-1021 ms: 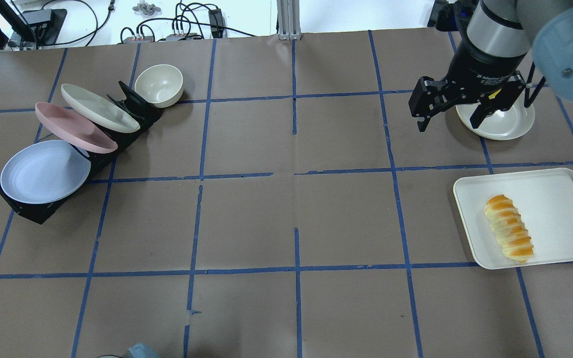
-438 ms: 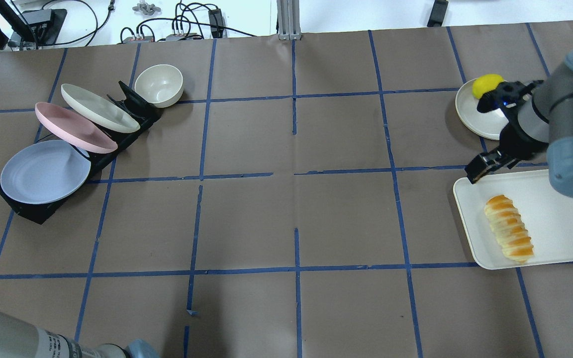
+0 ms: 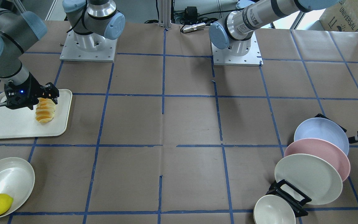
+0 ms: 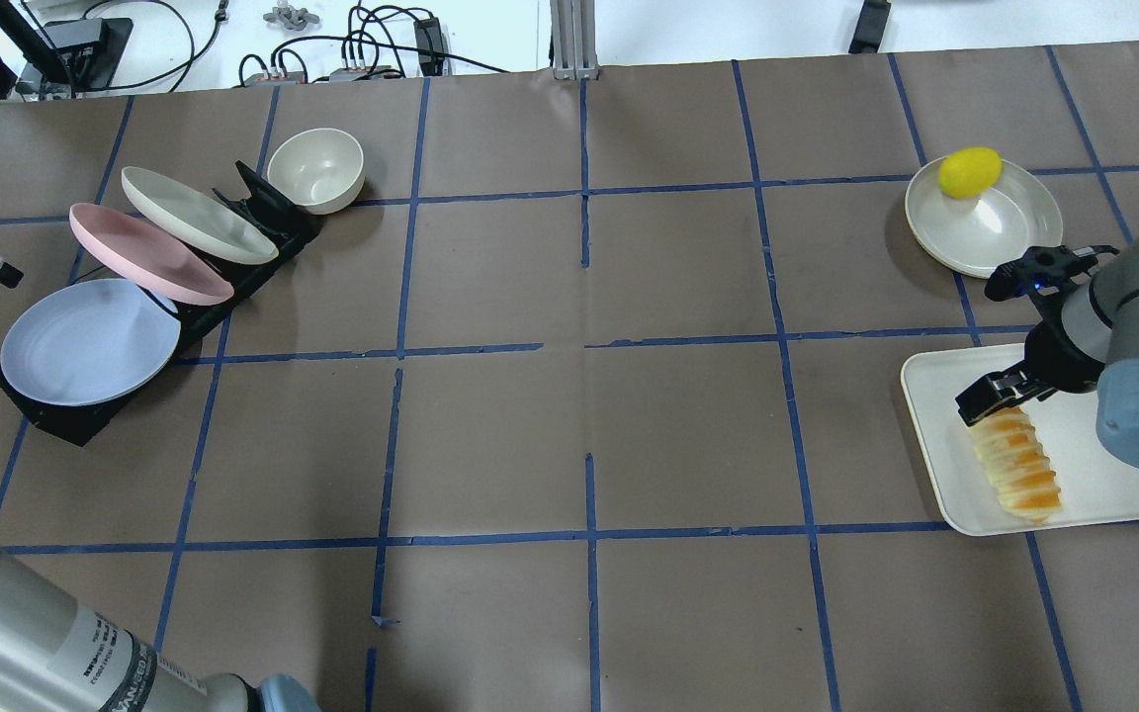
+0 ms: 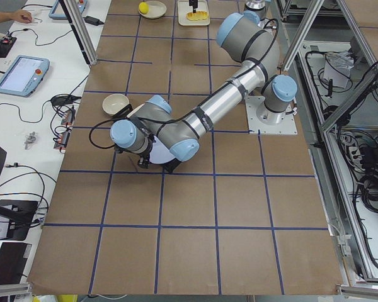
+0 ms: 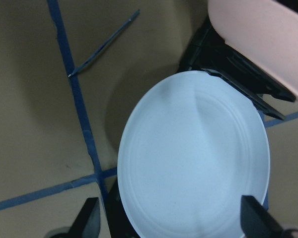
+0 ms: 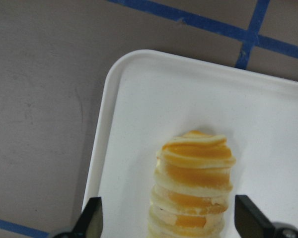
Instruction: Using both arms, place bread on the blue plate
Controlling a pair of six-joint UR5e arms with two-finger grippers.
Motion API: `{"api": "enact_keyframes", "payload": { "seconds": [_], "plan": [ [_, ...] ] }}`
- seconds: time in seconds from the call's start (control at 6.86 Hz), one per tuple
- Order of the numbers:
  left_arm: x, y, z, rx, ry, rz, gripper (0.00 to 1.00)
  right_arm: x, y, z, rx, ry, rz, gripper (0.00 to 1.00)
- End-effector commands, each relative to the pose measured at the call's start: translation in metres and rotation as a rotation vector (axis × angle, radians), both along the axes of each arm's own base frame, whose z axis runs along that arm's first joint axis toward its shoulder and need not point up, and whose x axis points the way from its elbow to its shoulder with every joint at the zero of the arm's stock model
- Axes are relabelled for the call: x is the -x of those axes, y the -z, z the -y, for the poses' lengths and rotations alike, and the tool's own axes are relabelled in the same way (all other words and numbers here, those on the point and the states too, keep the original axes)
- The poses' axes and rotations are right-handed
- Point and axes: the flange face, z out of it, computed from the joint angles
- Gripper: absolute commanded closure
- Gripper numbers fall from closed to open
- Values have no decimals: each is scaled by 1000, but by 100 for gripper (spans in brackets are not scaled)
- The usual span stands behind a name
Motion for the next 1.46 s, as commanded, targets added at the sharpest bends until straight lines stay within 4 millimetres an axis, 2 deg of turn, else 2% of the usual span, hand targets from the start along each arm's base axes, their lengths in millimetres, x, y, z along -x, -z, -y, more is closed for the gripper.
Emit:
{"api": "enact_keyframes", "payload": {
  "seconds": [0.0, 0.44, 0.73, 0.88, 1.02, 1.17, 1.31],
  "plan": [
    [-6, 37, 10, -27, 4, -28, 0, 33, 25, -5, -45, 72, 22, 7],
    [8, 70, 10, -76, 21, -64, 2, 34, 45, -8, -77, 89, 49, 10],
    [6, 72, 8, -79, 32, -68, 22, 32, 57, -21, -115, 106, 75, 11],
    [5, 74, 6, -87, 34, -70, 35, 29, 61, -24, -109, 105, 77, 21],
    [5, 71, 7, -81, 39, -68, 61, 32, 58, -22, -95, 104, 50, 68],
    [5, 72, 7, -85, 40, -69, 79, 32, 57, -22, -89, 103, 54, 96],
    [3, 71, 7, -82, 39, -67, 85, 32, 53, -22, -85, 102, 46, 96]
  ]
}}
